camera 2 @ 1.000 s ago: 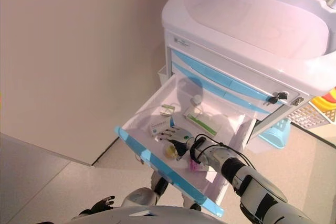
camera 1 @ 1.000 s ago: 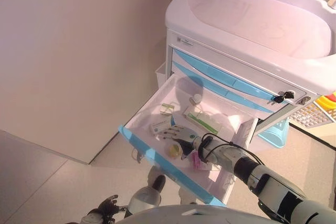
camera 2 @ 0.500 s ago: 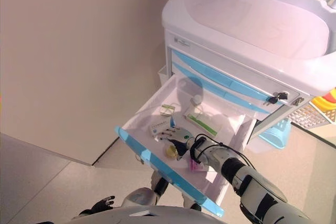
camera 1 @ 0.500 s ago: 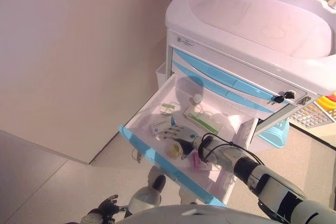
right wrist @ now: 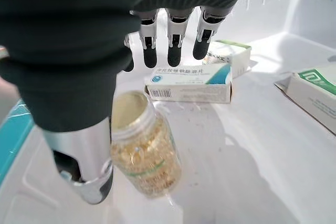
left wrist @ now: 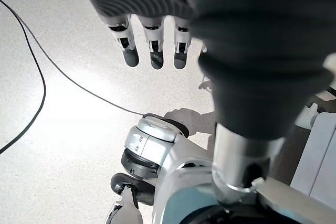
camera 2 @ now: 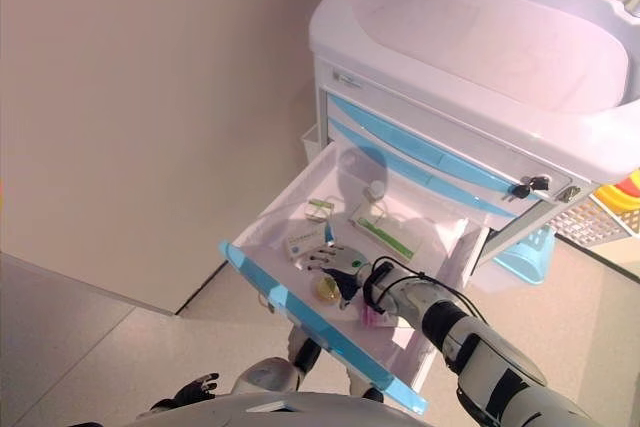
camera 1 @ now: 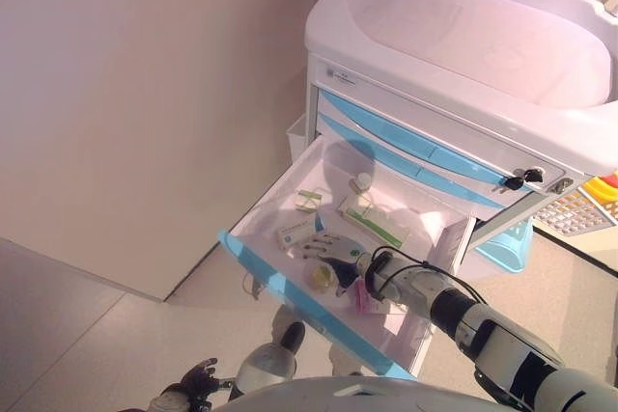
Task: Open the drawer and pick up the medicine
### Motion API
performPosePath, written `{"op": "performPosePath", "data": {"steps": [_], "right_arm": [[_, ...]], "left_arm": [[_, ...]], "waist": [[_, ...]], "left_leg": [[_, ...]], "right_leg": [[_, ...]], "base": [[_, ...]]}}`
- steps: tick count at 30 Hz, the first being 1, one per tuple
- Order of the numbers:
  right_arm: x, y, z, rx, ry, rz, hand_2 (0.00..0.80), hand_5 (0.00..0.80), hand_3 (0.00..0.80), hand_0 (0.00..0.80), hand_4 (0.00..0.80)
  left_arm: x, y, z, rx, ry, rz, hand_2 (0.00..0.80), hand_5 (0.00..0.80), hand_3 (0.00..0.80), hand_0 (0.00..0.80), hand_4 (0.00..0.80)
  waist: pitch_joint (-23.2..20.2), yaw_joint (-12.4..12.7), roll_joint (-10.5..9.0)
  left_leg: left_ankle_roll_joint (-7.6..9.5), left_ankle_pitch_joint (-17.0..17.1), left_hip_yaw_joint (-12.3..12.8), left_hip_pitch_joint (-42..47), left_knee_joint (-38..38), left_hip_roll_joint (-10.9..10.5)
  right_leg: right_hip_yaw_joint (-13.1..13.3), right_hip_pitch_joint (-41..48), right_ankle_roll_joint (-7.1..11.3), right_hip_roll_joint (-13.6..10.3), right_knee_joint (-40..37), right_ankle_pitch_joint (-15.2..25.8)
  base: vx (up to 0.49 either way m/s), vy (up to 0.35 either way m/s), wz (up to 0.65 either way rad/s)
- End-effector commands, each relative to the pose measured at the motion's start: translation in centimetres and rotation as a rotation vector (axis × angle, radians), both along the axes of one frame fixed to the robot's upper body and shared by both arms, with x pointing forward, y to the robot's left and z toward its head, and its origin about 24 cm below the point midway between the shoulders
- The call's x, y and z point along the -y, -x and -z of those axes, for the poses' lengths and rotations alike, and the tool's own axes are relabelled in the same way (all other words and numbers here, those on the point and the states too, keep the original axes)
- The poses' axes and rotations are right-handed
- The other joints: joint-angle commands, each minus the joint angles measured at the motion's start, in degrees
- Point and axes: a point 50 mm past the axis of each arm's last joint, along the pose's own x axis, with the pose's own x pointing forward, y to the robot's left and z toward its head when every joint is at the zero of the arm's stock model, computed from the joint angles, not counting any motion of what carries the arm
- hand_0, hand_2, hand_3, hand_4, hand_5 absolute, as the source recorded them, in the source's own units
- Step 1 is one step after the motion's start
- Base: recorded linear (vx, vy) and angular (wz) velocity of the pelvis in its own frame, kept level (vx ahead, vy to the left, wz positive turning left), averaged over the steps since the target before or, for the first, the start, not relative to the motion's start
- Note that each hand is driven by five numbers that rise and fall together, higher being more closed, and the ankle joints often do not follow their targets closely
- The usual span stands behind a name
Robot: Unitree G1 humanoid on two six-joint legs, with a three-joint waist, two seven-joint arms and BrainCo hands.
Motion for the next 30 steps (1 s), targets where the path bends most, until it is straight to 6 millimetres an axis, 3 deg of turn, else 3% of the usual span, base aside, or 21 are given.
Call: {"op": "performPosePath", "data": {"steps": [1, 27, 28, 30], "right_arm": [[-2.39, -0.39, -1.41, 0.039, -0.038, -0.106, 0.000, 0.000, 0.000, 0.000, 0.000], [-2.46, -0.15, -1.25, 0.080, -0.078, -0.082, 0.000, 0.000, 0.000, 0.000, 0.000], [-2.44, -0.19, -1.25, 0.081, -0.076, -0.080, 0.135, 0.135, 0.135, 0.135, 0.135], [-2.44, -0.14, -1.22, 0.084, -0.075, -0.082, 0.800, 0.800, 0.800, 0.800, 0.800]], "left_arm": [[-0.16, -1.36, -0.25, 0.018, -0.021, 0.075, 0.000, 0.000, 0.000, 0.000, 0.000], [0.16, -1.08, -0.11, 0.013, -0.019, 0.076, 0.000, 0.000, 0.000, 0.000, 0.000], [0.16, -1.02, -0.10, 0.013, -0.019, 0.075, 0.000, 0.000, 0.000, 0.000, 0.000], [0.16, -1.08, -0.12, 0.013, -0.018, 0.075, 0.000, 0.000, 0.000, 0.000, 0.000]], "waist": [[0.66, 1.08, -1.10], [0.81, 1.09, -0.95], [0.80, 1.08, -0.92], [0.79, 1.07, -0.87]], "left_leg": [[0.68, -4.24, -0.89, 0.42, 0.15, -1.80], [0.73, -4.27, -1.05, 0.40, 0.14, -1.90], [0.70, -4.27, -1.05, 0.39, 0.14, -1.92], [0.72, -4.28, -1.03, 0.40, 0.14, -1.89]], "right_leg": [[0.30, -0.28, 2.94, -2.49, 2.43, 0.19], [0.31, -0.30, 3.15, -2.57, 2.33, 0.32], [0.31, -0.27, 3.17, -2.59, 2.30, 0.33], [0.30, -0.29, 3.20, -2.63, 2.30, 0.35]], "base": [[0.000, 0.000, 0.00], [0.000, 0.000, 0.00], [0.000, 0.000, 0.00], [0.000, 0.000, 0.00]]}}
